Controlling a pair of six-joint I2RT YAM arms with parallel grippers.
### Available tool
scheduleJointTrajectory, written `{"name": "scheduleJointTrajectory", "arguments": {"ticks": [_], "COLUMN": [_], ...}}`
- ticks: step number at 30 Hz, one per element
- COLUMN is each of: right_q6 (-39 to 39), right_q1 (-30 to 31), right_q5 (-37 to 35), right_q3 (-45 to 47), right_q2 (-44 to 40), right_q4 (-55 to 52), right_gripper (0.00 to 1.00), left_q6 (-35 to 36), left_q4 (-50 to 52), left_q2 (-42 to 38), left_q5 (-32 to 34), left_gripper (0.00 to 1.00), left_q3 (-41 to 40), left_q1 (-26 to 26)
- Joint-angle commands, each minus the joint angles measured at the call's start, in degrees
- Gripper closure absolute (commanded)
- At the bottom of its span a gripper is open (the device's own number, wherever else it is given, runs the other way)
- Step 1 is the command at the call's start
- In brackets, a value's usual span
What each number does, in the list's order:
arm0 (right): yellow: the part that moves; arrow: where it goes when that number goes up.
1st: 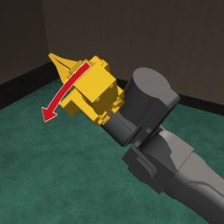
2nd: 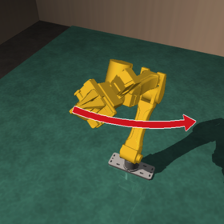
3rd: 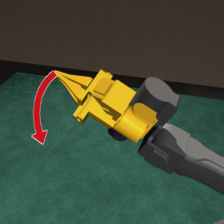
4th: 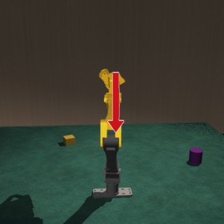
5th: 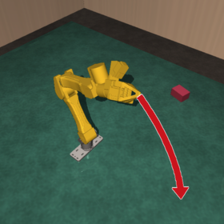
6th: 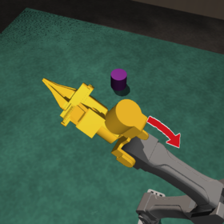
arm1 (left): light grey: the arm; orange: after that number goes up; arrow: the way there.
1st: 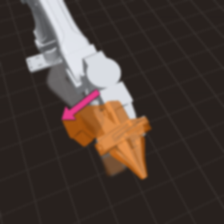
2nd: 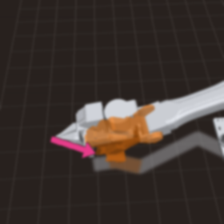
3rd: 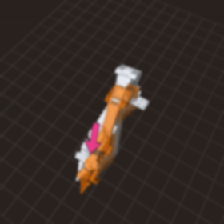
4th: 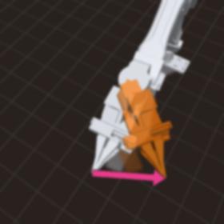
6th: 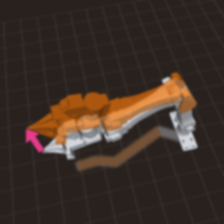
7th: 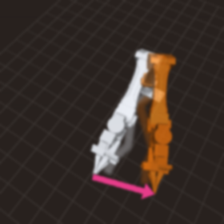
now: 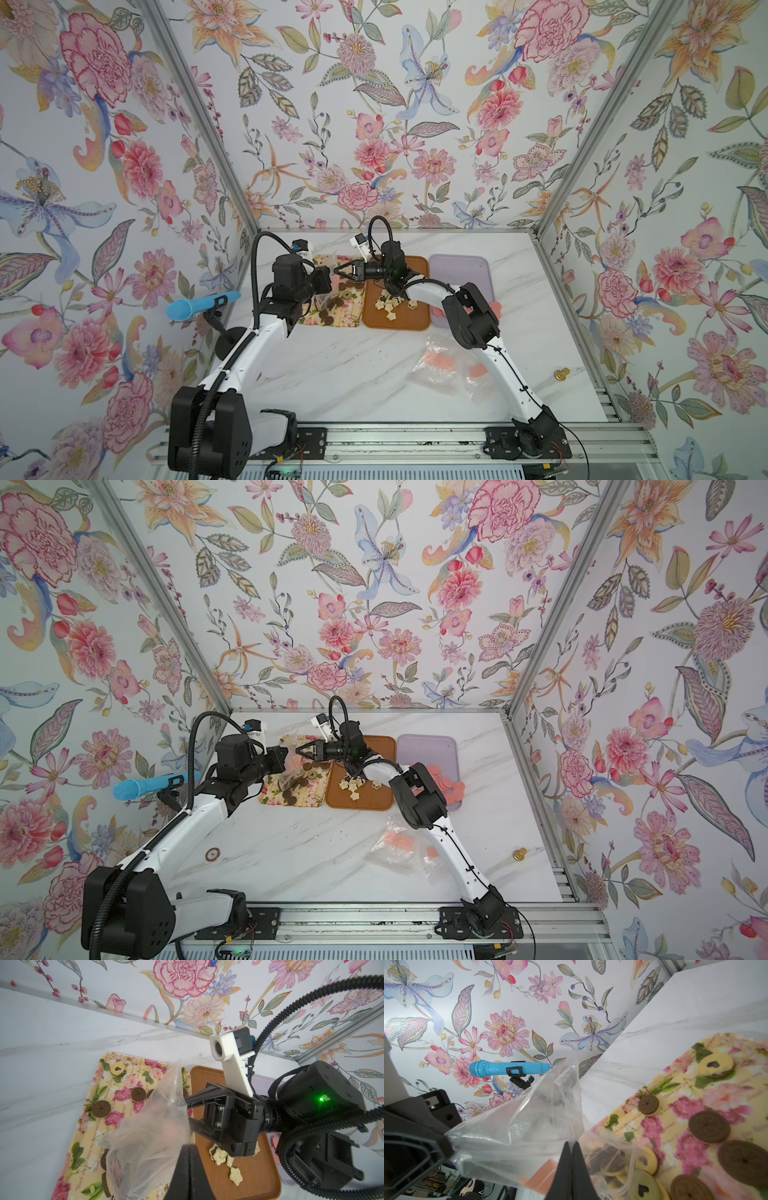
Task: Pour cookies out of the ziploc bag
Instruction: 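Pour the cookies out of the ziploc bag onto the tray.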
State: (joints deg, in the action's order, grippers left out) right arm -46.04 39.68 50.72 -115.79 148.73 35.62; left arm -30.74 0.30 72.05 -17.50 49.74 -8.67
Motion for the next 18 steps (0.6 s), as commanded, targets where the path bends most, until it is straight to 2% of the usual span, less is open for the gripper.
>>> {"name": "scheduleJointTrajectory", "arguments": {"ticks": [1, 18], "right_q6": [1.7, 2.2], "right_q1": [-0.5, -1.1], "right_q5": [0.4, 0.6], "right_q3": [0.3, -0.5], "right_q2": [-2.9, -3.4], "right_q4": [0.4, -1.2], "right_gripper": [1.0, 1.0], "left_q6": [1.1, 2.0], "left_q4": [-2.0, -0.5], "left_q2": [-1.4, -1.6], "left_q5": [1.3, 4.0], "left_gripper": [1.0, 1.0], "left_q3": [-1.1, -1.1], "left_q1": [-0.4, -0.2]}}
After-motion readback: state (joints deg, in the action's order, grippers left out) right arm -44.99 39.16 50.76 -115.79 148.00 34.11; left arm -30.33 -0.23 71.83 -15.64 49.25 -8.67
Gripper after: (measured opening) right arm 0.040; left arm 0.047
